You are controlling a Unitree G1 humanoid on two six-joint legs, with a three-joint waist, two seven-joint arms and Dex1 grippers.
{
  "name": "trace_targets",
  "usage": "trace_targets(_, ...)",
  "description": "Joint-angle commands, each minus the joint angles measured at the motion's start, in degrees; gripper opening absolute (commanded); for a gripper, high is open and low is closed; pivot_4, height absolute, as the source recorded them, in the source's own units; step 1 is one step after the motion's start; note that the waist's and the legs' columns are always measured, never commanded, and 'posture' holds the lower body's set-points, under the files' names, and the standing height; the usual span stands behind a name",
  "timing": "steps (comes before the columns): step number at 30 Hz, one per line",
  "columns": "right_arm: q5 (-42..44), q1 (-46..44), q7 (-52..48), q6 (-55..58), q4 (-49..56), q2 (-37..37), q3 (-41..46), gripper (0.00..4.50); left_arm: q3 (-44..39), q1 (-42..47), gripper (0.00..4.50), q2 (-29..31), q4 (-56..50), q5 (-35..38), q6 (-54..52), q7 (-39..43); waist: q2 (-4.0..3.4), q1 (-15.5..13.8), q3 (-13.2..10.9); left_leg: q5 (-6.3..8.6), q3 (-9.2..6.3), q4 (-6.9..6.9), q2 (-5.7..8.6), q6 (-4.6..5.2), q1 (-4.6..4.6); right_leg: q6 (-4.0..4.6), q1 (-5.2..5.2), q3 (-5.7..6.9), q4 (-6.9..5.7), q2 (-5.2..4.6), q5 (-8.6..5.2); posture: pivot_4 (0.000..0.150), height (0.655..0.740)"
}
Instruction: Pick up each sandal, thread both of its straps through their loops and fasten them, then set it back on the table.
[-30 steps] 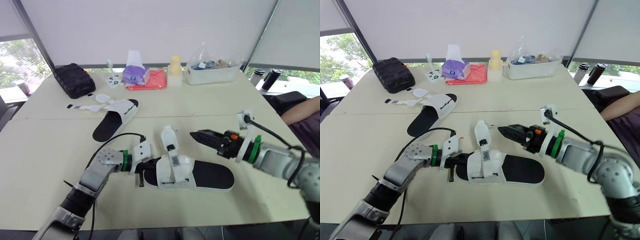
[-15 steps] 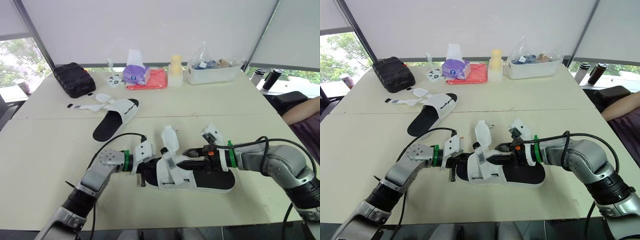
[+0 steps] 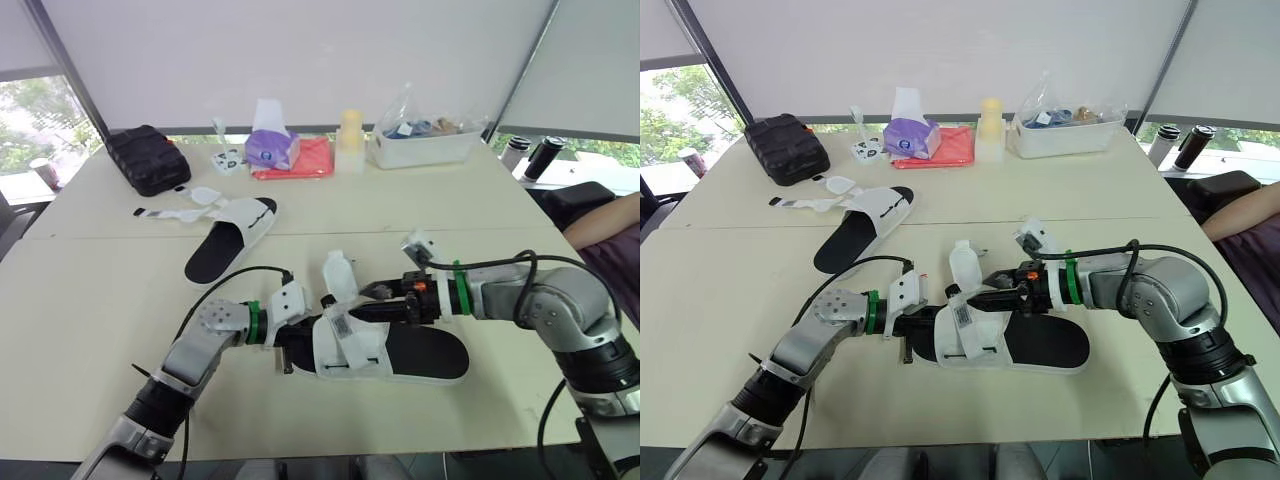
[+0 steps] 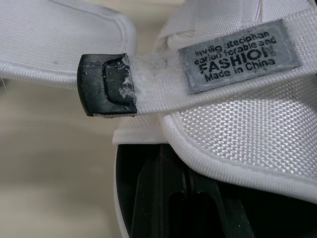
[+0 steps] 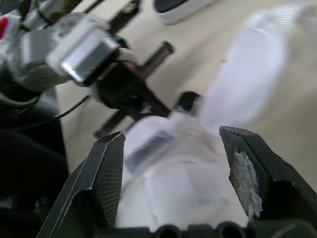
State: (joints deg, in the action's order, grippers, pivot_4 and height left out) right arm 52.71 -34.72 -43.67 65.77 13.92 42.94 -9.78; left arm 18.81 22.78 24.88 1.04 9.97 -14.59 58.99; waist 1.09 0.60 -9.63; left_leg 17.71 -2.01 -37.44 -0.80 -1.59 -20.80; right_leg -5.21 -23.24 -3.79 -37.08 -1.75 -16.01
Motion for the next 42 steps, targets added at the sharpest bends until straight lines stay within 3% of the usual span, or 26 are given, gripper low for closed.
trace_targets(1, -1.3, -1.2, -0.6, 1.4, 1.0, -0.9, -0.8, 3.27, 1.1, -0.3, 0.0, -0.1, 1.2, -1.5, -0.4, -0.6, 0.0, 0.0, 0.0, 0.0, -0.01, -0.01, 0.01, 0.0, -0.03, 0.0, -0.01, 0.02, 0.0, -0.02, 0.0, 0.15, 0.74)
trace_targets(12, -5.0, -3.3, -0.1, 6.2, -0.2, -5.1, -3.8, 3.27, 0.7, -0.9, 0.0, 0.1, 0.7, -1.4, -0.5, -1.0, -0.01, 0.0, 0.0, 0.0, -0.02, -0.04, 0.05, 0.0, -0.12, -0.04, -0.1, 0.03, -0.01, -0.06, 0.03, 0.15, 0.74)
trace_targets(15, -5.2, -3.8, -0.1, 7.6, 0.9, -6.6, -3.7, 2.43, 0.7, -0.9, 0.0, 0.1, 0.8, -1.4, -0.4, -1.1, -0.01, 0.0, 0.0, 0.0, -0.03, -0.04, 0.05, 0.0, -0.12, -0.04, -0.1, 0.03, -0.02, -0.06, 0.03, 0.15, 0.74)
trace_targets(20, -6.9, -4.6, 0.2, 7.3, 1.3, -7.3, -3.3, 0.04, 0.7, -0.9, 0.0, 0.0, 1.0, -1.5, -0.3, -1.2, -0.01, 0.1, 0.0, 0.0, -0.05, -0.05, 0.06, 0.0, -0.15, -0.04, -0.12, 0.05, -0.02, -0.08, 0.03, 0.15, 0.74)
trace_targets(33, -1.5, -0.2, 1.8, 9.7, 4.0, -8.3, 8.2, 0.01, 0.8, -0.8, 0.0, 0.0, 1.5, -1.6, 0.1, -1.1, -0.02, 0.1, 0.0, 0.0, -0.14, -0.22, 0.06, 0.0, -0.38, -0.06, -0.22, 0.12, -0.05, -0.07, 0.05, 0.15, 0.74)
trace_targets(42, 6.4, 3.5, 6.5, 9.0, 4.2, -9.3, 24.1, 0.01, 0.8, -1.1, 0.0, 0.1, 1.4, -1.6, 0.3, -1.0, -0.02, 0.1, 0.0, 0.02, -0.33, -0.42, 0.06, 0.03, -0.56, -0.1, -0.23, 0.28, -0.05, -0.07, 0.08, 0.15, 0.74)
